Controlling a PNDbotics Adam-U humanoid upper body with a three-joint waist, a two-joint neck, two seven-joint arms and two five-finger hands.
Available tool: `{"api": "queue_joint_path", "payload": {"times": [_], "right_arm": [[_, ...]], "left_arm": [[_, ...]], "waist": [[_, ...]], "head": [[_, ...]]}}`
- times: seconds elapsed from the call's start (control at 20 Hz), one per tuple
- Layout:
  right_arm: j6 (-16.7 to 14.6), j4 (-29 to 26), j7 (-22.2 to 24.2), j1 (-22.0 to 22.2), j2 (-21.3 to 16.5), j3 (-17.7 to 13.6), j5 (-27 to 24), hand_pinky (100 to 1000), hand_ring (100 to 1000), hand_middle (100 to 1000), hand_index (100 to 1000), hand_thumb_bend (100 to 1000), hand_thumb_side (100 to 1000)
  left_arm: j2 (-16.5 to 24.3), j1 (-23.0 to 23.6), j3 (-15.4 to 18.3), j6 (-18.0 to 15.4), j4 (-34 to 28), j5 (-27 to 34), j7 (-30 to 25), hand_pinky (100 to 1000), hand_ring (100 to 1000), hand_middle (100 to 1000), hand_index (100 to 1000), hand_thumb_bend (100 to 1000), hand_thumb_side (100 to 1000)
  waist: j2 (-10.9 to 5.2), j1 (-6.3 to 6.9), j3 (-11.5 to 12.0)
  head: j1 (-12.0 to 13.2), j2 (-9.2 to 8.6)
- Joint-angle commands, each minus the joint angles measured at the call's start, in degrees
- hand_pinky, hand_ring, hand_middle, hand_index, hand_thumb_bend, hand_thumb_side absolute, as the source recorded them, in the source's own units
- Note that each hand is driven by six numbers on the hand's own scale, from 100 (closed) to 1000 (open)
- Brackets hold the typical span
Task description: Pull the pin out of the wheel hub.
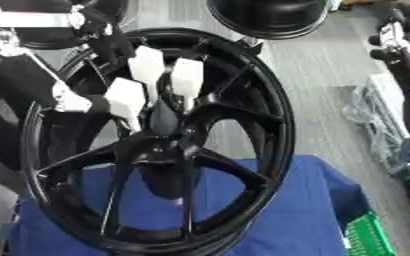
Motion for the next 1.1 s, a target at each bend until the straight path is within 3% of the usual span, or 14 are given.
{"api": "queue_joint_path", "payload": {"times": [0.05, 0.45, 1.1], "right_arm": [[-0.17, -0.6, -0.01, -0.55, -0.76, -0.3, 0.35, 751, 737, 749, 860, 109, 552], [-0.19, -0.54, -0.11, -0.48, -0.61, -0.32, 0.33, 751, 735, 749, 859, 105, 555], [-0.29, -0.37, 0.0, -0.39, -0.39, -0.3, 0.31, 751, 735, 749, 858, 102, 558]], "left_arm": [[0.42, -0.95, 0.45, 0.09, 0.57, 0.26, -0.49, 847, 765, 793, 830, 373, 100], [-0.12, -0.45, 0.06, -0.46, 2.39, -0.31, -1.05, 823, 740, 769, 808, 319, 102], [-0.6, -0.15, -0.26, -0.69, 3.16, -0.62, -1.33, 815, 711, 745, 807, 318, 108]], "waist": [[-1.1, -0.12, -0.1], [-0.95, -0.12, -0.25], [-0.88, -0.16, -0.4]], "head": [[0.13, -0.03], [0.12, -0.19], [0.24, -0.21]]}}
